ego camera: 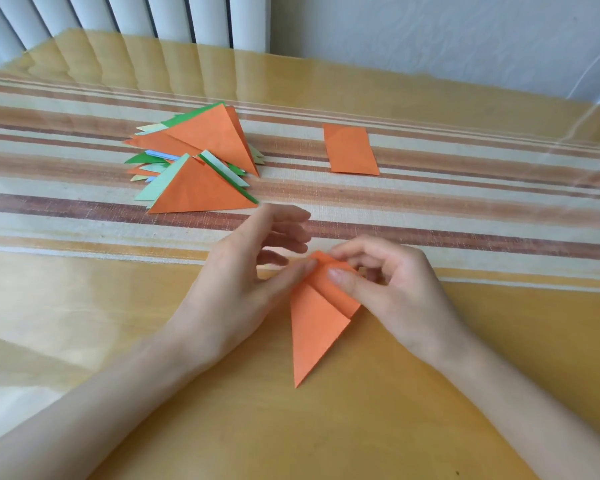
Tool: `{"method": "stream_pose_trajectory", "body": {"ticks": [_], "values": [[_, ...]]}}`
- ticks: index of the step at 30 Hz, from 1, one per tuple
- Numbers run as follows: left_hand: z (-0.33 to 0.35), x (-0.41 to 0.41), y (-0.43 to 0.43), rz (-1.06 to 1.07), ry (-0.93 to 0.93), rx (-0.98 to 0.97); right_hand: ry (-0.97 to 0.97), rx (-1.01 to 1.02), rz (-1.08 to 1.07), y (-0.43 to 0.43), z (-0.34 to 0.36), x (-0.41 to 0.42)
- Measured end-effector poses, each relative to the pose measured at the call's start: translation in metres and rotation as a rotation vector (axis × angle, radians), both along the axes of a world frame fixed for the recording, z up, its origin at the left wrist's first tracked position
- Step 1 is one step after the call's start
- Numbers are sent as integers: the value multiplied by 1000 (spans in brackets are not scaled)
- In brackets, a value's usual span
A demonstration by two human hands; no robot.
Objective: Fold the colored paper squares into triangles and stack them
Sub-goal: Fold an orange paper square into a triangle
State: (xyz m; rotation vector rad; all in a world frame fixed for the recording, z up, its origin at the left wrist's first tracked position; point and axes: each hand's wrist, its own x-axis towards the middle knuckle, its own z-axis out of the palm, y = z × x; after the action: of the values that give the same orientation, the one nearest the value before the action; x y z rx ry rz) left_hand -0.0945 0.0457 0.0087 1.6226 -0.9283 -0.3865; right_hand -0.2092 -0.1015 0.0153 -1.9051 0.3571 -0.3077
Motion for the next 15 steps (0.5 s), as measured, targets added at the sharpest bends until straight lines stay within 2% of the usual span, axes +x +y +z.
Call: {"method": "stream_pose_trajectory", "body": {"ticks": [3, 5, 10, 15], "values": [[3, 1, 1, 35, 113, 14, -71, 217, -146, 0, 2, 1], [4, 1, 1, 1, 167, 11, -74, 265, -181, -1, 2, 1], [3, 0, 1, -92, 182, -9, -52, 214, -58, -1, 2, 0], [4, -1, 1, -132, 113, -28, -43, 379, 33, -6, 7, -1]]}}
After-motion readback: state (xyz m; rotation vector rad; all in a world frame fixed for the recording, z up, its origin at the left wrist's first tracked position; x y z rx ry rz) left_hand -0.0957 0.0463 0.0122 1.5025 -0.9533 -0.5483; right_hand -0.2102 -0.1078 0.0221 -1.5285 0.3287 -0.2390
